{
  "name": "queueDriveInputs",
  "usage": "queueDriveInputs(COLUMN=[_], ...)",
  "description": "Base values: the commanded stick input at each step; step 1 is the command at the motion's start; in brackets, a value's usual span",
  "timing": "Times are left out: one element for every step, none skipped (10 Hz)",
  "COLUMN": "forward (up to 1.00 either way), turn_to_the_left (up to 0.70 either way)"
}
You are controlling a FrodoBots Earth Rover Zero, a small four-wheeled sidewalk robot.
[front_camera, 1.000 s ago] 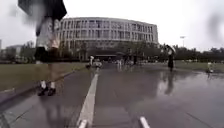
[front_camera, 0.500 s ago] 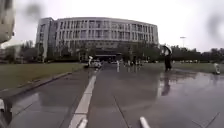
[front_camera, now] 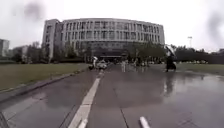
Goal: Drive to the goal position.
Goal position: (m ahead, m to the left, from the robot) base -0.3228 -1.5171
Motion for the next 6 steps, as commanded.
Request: queueDriveInputs(forward=[0.07,0.07,0.07,0.08,0.08,0.08], turn_to_the_left=[-0.01,-0.09,-0.15,-0.16,-0.16,-0.16])
